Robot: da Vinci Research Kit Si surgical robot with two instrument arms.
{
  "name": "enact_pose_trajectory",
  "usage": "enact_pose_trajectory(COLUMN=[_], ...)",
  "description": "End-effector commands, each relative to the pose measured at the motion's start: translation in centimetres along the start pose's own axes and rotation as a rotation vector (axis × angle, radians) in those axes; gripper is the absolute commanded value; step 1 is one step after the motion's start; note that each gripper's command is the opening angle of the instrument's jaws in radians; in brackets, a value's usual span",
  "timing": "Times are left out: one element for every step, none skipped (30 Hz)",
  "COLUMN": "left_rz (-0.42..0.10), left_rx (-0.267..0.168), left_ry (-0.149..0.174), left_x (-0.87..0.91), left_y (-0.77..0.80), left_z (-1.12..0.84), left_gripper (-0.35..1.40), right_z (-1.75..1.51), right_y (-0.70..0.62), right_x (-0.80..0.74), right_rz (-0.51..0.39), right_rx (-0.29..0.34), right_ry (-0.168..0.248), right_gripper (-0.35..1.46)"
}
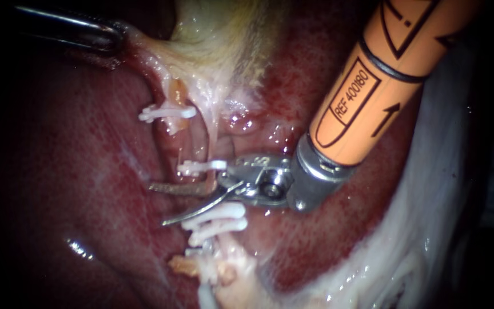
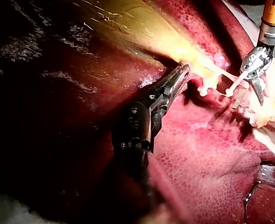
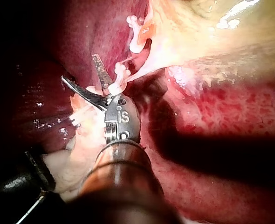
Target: Go to the cutting position right tube
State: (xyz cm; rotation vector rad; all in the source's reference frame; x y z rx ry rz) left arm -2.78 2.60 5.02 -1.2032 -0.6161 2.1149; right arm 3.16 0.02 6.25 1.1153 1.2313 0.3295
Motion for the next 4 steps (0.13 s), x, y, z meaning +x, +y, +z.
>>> enact_pose_trajectory(left_rz=[0.0,0.0,0.0,0.0], left_rx=[0.0,0.0,0.0,0.0], left_ry=[0.0,0.0,0.0,0.0], left_x=[0.0,0.0,0.0,0.0], left_y=[0.0,0.0,0.0,0.0], left_z=[0.0,0.0,0.0,0.0], left_gripper=[-0.35,-0.35,-0.35,-0.35], right_z=[0.0,0.0,0.0,0.0], right_y=[0.0,0.0,0.01,0.01], right_x=[0.0,0.0,0.0,-0.01], right_rz=[0.0,0.0,0.006,0.011], right_rx=[-0.001,-0.001,-0.001,-0.004], right_ry=[0.0,0.0,0.0,0.001], right_gripper=[1.27,1.27,1.27,1.27])
